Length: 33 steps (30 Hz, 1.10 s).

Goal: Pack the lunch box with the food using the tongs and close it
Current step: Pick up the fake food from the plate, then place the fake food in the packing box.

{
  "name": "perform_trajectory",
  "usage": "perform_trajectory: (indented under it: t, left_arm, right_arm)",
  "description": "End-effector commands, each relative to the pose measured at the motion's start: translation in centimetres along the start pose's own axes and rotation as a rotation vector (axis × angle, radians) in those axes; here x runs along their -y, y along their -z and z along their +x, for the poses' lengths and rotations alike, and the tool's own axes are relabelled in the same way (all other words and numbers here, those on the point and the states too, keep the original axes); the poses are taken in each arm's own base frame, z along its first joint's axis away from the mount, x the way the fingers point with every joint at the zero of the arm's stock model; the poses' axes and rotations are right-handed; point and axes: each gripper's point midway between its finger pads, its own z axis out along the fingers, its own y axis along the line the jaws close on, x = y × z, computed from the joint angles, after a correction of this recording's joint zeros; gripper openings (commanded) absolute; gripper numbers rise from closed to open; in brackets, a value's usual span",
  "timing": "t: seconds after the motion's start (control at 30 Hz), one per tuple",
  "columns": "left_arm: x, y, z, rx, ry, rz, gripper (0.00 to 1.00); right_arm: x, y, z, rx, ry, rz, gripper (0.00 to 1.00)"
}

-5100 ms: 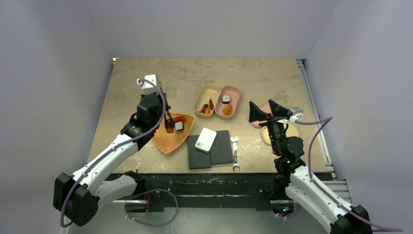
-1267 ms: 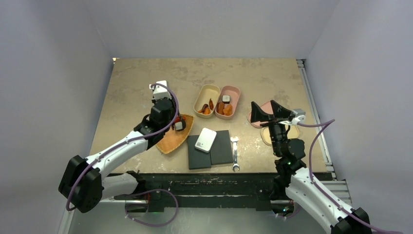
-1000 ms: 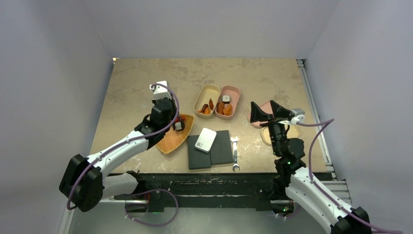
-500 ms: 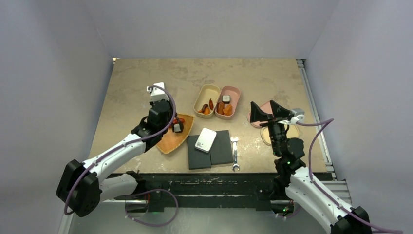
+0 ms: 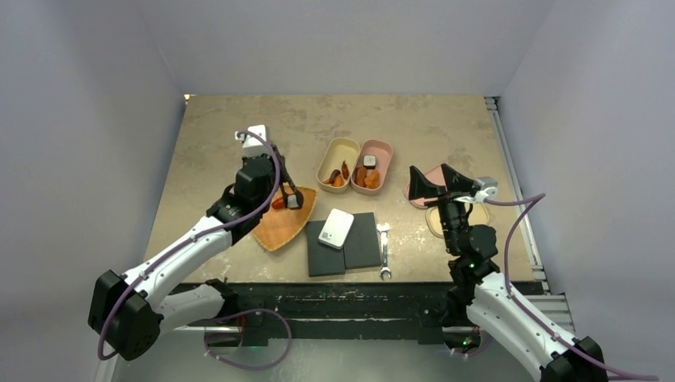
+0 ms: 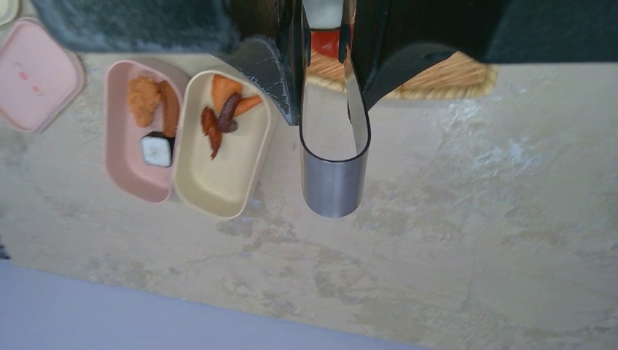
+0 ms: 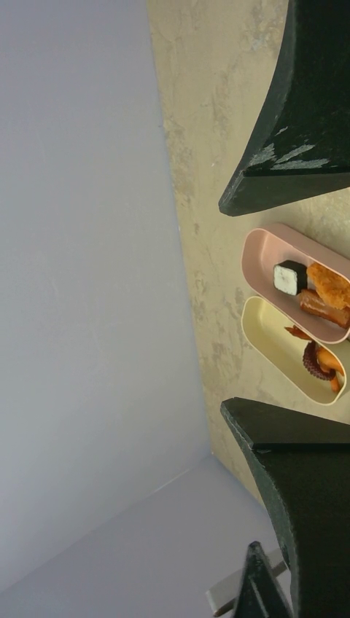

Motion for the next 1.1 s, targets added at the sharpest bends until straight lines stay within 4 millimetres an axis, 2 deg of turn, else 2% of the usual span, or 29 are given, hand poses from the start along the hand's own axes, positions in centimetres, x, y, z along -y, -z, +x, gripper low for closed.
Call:
perform_trajectory:
  t: [0.0, 0.13, 0.27, 0.43, 0.47, 0.53, 0.57, 0.77, 0.97, 1.07]
  left_arm:
    - [5.5, 0.2, -6.1, 0.094, 0.036, 0.163, 0.00]
    - [10.4, -0.6, -7.8, 0.110, 0.034, 0.293, 0.00]
    - [15.2, -2.5, -8.1, 0.103, 0.020, 0.395, 0.00]
    - [21.1, -5.6, -7.0, 0.079, -0.005, 0.498, 0.00]
    - [22.3, -6.3, -7.4, 0.085, -0.007, 0.512, 0.00]
    - [23.9, -7.8, -6.5, 0.067, -0.025, 0.529, 0.00]
    - [24.7, -8.9, -5.3, 0.046, -0.040, 0.531, 0.00]
    - [27.1, -12.5, -1.8, -0.018, -0.078, 0.544, 0.00]
    - [27.8, -14.2, 0.2, -0.045, -0.086, 0.539, 0.00]
    - [27.6, -14.5, 0.5, -0.047, -0.095, 0.527, 0.06]
  right_arm:
    - [0.5, 0.1, -1.2, 0.053, -0.018, 0.029, 0.99]
    - [0.5, 0.3, -1.6, 0.066, -0.022, 0.031, 0.99]
    - [0.6, 0.3, -1.5, 0.064, -0.022, 0.034, 0.99]
    - [0.6, 0.2, -1.4, 0.061, -0.020, 0.038, 0.99]
    - [0.6, 0.2, -1.4, 0.062, -0.021, 0.038, 0.99]
    - [0.6, 0.2, -1.4, 0.061, -0.020, 0.036, 0.99]
    - [0.6, 0.2, -1.3, 0.058, -0.020, 0.037, 0.99]
    - [0.8, 0.3, -1.4, 0.062, -0.020, 0.044, 0.99]
    - [0.8, 0.3, -1.2, 0.058, -0.017, 0.043, 0.99]
    - [0.7, 0.2, -1.3, 0.059, -0.019, 0.040, 0.99]
